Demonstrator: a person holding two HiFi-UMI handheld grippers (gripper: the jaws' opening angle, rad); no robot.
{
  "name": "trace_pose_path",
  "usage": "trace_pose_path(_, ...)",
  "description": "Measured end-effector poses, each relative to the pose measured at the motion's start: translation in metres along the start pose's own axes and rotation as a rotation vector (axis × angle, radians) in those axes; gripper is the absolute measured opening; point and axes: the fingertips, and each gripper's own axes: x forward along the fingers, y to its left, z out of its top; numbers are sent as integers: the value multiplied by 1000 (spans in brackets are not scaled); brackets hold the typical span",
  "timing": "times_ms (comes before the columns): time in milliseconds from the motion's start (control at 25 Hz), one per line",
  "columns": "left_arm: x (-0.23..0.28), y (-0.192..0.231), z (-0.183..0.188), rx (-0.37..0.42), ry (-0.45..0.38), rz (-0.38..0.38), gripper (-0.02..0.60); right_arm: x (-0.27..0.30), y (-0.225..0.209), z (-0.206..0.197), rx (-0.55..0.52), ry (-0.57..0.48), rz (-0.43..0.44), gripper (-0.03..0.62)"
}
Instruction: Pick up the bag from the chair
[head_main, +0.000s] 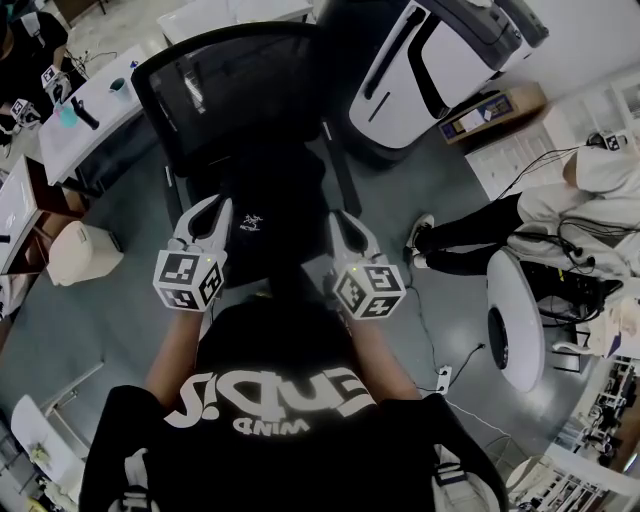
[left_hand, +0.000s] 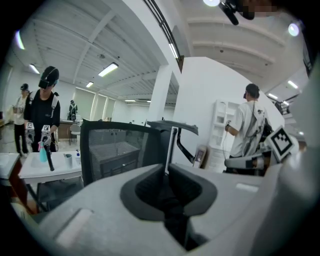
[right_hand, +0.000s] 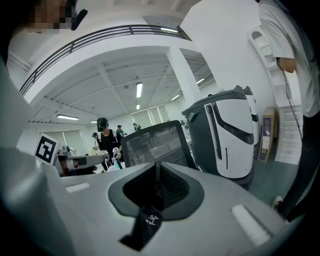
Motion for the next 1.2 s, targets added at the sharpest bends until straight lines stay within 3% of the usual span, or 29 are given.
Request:
trace_pose_path(120, 11, 7, 5, -10, -5, -4, 73, 12, -2, 11, -8, 15, 16, 44)
trace_pose_path(280, 23, 20, 4, -23, 7, 2, 155, 28, -4, 23, 1, 36, 35, 137)
trace_pose_path(440, 42, 29, -2, -27, 44, -4, 286, 51, -11, 19, -2, 101, 60, 234)
trace_pose_path(600, 64, 38, -14, -28, 88, -5, 375, 75, -20, 9, -20, 166, 87, 264)
trace_pose_path(800, 97, 56, -41, -41, 155, 2, 442, 111, -41, -18, -21, 219, 98, 300)
trace_pose_path(1200, 165, 93, -108, -50, 279, 48, 462, 184, -92, -82, -41, 291, 77, 368)
